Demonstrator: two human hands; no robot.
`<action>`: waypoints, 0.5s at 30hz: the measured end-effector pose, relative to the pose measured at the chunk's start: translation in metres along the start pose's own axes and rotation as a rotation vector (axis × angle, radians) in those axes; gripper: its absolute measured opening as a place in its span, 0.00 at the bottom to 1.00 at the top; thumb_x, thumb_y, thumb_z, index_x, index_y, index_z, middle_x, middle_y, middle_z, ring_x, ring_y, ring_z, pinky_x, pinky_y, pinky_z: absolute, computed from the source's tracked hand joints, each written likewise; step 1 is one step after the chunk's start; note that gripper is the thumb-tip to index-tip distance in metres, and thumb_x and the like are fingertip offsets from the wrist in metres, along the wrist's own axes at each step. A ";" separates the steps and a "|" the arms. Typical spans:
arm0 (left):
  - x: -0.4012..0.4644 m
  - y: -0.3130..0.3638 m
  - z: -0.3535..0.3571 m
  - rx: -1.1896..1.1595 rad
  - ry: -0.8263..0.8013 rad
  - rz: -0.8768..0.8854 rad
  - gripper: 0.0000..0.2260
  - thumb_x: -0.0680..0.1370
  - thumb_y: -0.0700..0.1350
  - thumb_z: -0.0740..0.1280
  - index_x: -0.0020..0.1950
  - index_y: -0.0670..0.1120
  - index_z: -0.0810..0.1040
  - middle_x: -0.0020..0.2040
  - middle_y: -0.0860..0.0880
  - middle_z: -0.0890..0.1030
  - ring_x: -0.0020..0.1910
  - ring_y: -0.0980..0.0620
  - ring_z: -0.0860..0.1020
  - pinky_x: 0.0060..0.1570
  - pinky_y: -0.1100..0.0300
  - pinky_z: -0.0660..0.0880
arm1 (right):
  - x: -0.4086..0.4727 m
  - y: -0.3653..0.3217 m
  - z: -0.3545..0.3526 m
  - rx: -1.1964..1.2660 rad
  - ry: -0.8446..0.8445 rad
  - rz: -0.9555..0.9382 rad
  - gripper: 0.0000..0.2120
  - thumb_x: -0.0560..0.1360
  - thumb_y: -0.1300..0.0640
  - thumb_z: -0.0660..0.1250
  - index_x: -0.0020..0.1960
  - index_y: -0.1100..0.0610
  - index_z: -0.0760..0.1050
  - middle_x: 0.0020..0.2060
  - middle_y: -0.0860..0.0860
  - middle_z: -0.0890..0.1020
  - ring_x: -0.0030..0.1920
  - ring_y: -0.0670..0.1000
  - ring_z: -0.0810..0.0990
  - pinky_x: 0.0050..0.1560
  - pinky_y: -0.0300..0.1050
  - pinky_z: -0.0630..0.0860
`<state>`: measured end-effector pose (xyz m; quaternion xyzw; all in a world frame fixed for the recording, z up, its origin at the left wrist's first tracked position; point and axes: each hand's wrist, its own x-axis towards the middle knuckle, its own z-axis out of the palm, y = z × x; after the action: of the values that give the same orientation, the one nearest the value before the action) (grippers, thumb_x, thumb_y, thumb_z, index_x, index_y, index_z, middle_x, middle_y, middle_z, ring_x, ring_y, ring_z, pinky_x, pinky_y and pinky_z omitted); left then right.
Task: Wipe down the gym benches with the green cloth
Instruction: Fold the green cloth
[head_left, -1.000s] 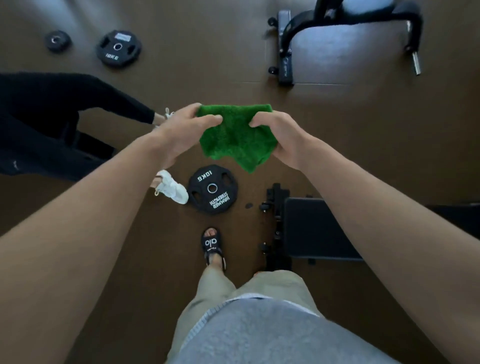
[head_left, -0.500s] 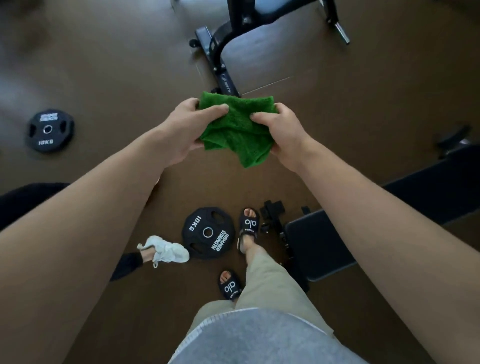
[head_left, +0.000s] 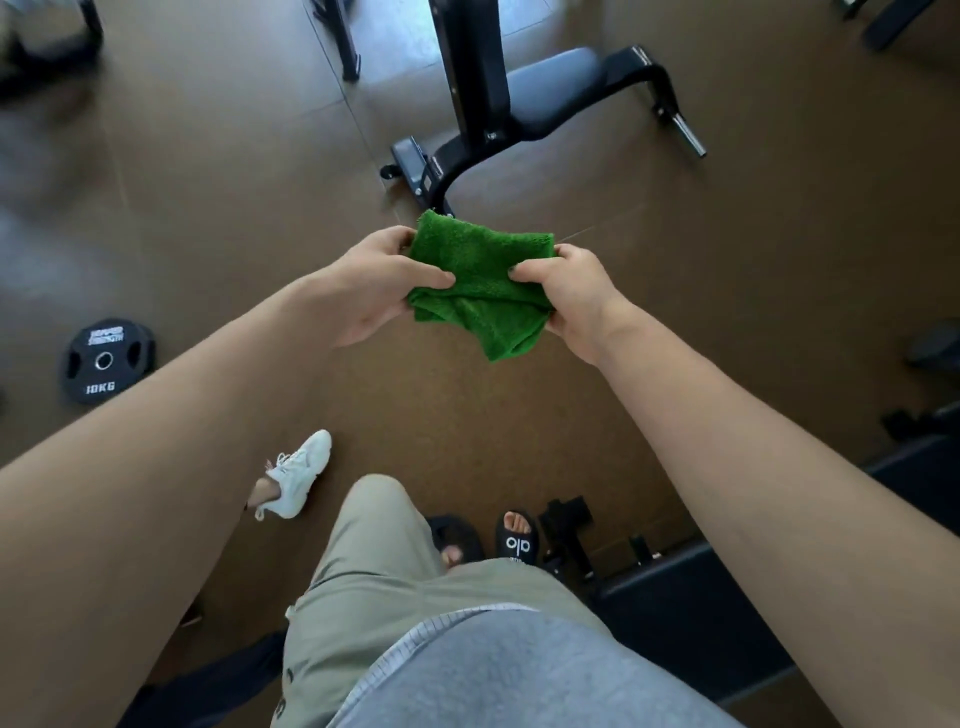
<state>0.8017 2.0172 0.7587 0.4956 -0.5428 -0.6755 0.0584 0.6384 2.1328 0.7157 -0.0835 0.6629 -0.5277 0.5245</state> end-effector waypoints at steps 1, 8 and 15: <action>0.011 0.010 -0.007 -0.002 -0.003 0.007 0.19 0.78 0.29 0.69 0.68 0.39 0.74 0.59 0.43 0.83 0.56 0.46 0.85 0.54 0.52 0.83 | 0.012 -0.012 0.007 -0.024 0.012 -0.008 0.09 0.77 0.66 0.69 0.55 0.57 0.76 0.53 0.57 0.84 0.55 0.58 0.85 0.55 0.57 0.84; 0.111 0.070 -0.084 -0.023 -0.041 0.007 0.19 0.80 0.30 0.67 0.67 0.45 0.72 0.60 0.44 0.82 0.59 0.46 0.84 0.57 0.51 0.82 | 0.116 -0.079 0.078 -0.072 0.032 -0.032 0.12 0.76 0.67 0.68 0.59 0.59 0.75 0.52 0.58 0.83 0.50 0.56 0.85 0.46 0.50 0.85; 0.237 0.133 -0.204 0.046 -0.061 -0.033 0.13 0.83 0.36 0.66 0.62 0.51 0.73 0.61 0.48 0.83 0.55 0.47 0.85 0.55 0.48 0.83 | 0.246 -0.150 0.187 -0.097 0.087 -0.027 0.12 0.75 0.68 0.68 0.57 0.59 0.76 0.54 0.60 0.83 0.52 0.58 0.85 0.44 0.48 0.85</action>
<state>0.7711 1.6801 0.7366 0.4849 -0.5514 -0.6785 0.0193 0.6110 1.7907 0.7040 -0.0949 0.7086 -0.5051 0.4834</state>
